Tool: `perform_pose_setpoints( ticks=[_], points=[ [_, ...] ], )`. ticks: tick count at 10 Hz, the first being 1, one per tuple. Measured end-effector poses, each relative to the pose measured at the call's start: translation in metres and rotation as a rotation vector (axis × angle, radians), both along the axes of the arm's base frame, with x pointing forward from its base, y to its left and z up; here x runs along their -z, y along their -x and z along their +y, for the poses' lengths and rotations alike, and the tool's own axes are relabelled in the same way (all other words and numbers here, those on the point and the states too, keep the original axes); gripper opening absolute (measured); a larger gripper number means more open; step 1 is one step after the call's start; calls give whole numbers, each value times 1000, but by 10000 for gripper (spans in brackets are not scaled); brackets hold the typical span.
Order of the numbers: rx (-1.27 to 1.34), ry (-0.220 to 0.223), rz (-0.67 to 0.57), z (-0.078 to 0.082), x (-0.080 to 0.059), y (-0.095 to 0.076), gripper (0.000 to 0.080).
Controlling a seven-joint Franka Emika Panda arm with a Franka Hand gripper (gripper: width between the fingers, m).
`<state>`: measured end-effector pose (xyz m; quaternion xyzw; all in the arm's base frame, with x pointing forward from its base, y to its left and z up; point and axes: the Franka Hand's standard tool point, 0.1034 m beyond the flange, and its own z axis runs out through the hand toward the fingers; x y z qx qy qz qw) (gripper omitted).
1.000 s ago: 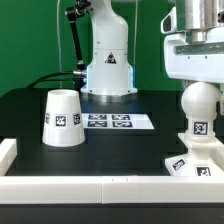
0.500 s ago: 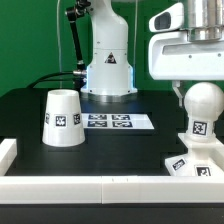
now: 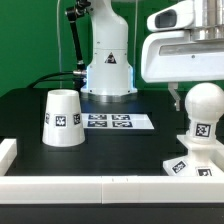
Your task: Assemble lamp
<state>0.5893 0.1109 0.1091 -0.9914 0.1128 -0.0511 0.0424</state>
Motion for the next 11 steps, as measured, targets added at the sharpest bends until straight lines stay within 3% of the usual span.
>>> perform_pose_setpoints(
  ticks=[4, 8, 11],
  points=[
    [-549, 108, -43, -2, 0, -3, 699],
    [-755, 133, -51, -7, 0, -4, 699],
    [-1061, 183, -48, -8, 0, -9, 699]
  ],
)
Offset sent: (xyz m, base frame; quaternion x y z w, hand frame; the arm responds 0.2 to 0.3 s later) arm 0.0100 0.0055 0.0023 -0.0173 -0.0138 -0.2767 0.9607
